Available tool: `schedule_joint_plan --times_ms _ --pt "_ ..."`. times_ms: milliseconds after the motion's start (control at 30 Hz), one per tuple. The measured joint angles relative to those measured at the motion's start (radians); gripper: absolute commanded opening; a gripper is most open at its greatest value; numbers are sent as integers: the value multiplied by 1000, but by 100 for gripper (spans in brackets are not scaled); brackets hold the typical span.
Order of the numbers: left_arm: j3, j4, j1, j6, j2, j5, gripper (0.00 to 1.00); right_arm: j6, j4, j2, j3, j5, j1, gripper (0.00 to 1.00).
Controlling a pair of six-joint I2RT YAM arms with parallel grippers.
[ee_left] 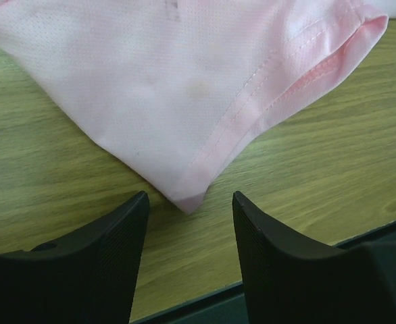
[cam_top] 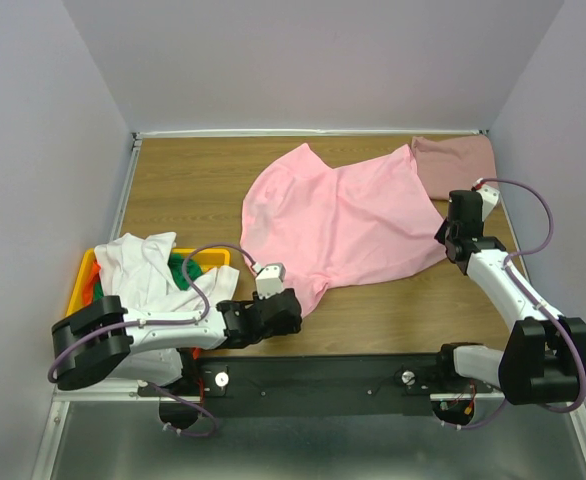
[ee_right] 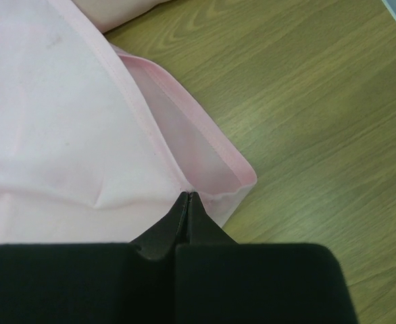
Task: Fold and stack the t-shirts
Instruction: Flatten the tshirt out
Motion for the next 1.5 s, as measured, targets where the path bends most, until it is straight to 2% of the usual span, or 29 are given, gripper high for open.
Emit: schedule_joint_plan --times_ms 67,167,367,400,467,567,633,900,1100,1233,1333,1500 --pt "0 19 0 -3 12 -9 60 0 0 -1 0 -3 0 0" --pt "0 50 0 -4 30 -18 54 0 0 -3 0 -6 0 0" --pt "3 85 0 -8 69 -35 27 0 1 -10 0 -12 0 0" --pt "3 87 0 -11 74 -36 18 0 0 -11 0 -13 0 0" --pt "3 89 0 -13 79 -39 11 0 1 -11 -1 -18 0 0" --pt "-6 101 0 -22 82 -40 7 0 1 -11 -3 -22 0 0" --pt "-13 116 0 -25 81 -40 0 0 1 -11 -3 -25 0 0" --pt "-25 153 36 12 75 -38 0 0 1 -17 -3 -50 0 0" --pt "9 154 268 196 6 -29 0 0 -3 -12 12 -97 0 0" --pt "133 154 399 340 -38 -26 0 -3 -10 7 83 -122 0 0" --pt "279 163 502 447 -66 -24 0 -9 -16 10 163 -143 0 0" --pt "493 151 626 580 -108 -31 0 -17 -40 -14 343 -167 0 0"
